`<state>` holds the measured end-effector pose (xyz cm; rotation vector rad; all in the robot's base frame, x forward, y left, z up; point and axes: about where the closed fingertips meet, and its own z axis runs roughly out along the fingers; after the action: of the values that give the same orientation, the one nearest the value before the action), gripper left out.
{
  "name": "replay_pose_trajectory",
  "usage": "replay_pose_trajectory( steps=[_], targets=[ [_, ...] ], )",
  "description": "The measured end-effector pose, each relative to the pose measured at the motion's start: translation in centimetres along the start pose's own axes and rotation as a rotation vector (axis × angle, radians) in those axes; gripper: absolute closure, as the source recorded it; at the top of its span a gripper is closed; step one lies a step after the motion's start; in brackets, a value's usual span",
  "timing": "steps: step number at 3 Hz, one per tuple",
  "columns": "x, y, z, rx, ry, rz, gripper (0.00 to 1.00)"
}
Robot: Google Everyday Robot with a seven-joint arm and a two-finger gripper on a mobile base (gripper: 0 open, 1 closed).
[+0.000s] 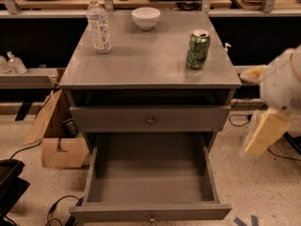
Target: Close middle drawer
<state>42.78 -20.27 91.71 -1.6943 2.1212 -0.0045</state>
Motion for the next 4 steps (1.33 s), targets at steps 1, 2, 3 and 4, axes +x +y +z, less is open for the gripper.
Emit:
replay_pose_trajectory(
  steps=[1, 2, 3, 4],
  targets=[
    [2.0, 3.7, 6.6, -0.045, -0.101, 0.058, 0.18],
    [4.1, 7.0, 14.1, -0.082, -0.176, 0.118, 0.41],
    [5.5, 8.3, 20.3, -0.066, -0.228, 0.158, 0.65],
    [6.5, 8.9, 25.6, -0.031, -0.236, 0.19, 0.88]
  ],
)
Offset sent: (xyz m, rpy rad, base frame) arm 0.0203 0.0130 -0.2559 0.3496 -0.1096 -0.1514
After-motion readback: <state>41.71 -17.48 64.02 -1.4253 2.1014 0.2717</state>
